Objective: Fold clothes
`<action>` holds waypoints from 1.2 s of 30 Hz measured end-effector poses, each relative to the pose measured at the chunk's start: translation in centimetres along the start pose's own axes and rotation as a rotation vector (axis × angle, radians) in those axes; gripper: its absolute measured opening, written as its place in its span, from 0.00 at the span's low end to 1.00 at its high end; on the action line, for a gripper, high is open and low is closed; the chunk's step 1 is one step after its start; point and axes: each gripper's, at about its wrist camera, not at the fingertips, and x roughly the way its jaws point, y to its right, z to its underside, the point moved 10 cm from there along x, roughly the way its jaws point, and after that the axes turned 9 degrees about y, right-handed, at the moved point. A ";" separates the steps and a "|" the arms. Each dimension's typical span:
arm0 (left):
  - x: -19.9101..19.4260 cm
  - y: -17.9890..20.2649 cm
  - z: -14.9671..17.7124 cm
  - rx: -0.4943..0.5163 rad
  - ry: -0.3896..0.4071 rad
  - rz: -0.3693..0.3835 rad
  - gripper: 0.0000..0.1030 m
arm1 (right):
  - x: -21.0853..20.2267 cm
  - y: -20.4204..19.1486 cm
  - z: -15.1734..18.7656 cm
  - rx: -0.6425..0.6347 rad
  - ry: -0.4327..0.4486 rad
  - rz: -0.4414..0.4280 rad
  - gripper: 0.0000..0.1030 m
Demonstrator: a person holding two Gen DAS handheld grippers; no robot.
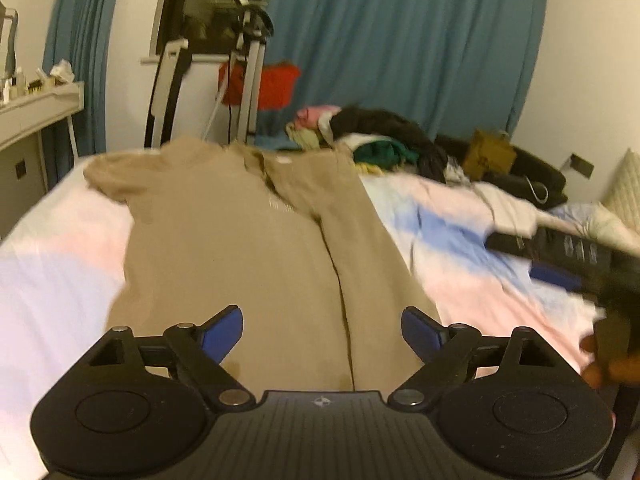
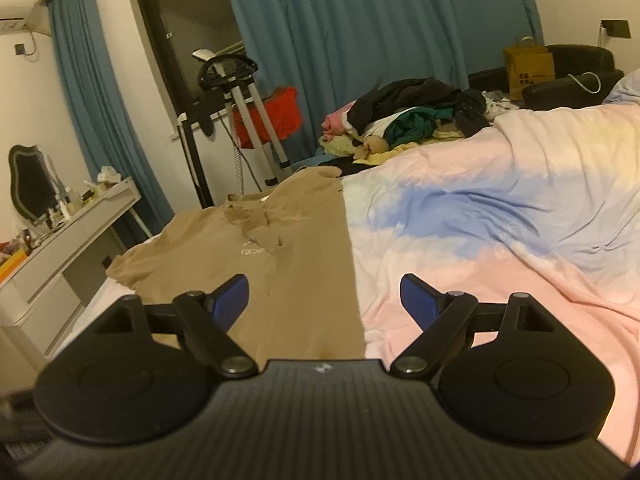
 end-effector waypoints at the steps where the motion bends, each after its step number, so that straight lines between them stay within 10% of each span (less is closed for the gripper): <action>1: 0.4 0.1 -1.0 0.000 0.009 -0.004 0.92 | -0.1 0.1 -0.1 -0.001 0.008 0.005 0.82; 12: 0.8 -9.6 -4.7 -0.109 0.024 -0.087 0.99 | 6.4 -5.3 0.4 -0.178 -0.111 -0.067 0.82; 24: 3.0 -20.7 -1.6 -0.352 -0.009 -0.173 0.98 | 26.2 -30.1 6.6 -0.460 -0.257 -0.371 0.77; 33: 5.2 -26.8 -0.3 -0.496 0.038 -0.276 0.97 | 32.9 -43.1 13.1 -0.611 -0.281 -0.575 0.75; 35: 5.8 -27.3 0.0 -0.531 0.023 -0.272 0.96 | 33.7 -43.7 13.8 -0.655 -0.275 -0.552 0.68; 36: 6.0 -27.2 0.1 -0.542 0.020 -0.265 0.96 | 34.0 -43.7 13.9 -0.670 -0.267 -0.538 0.48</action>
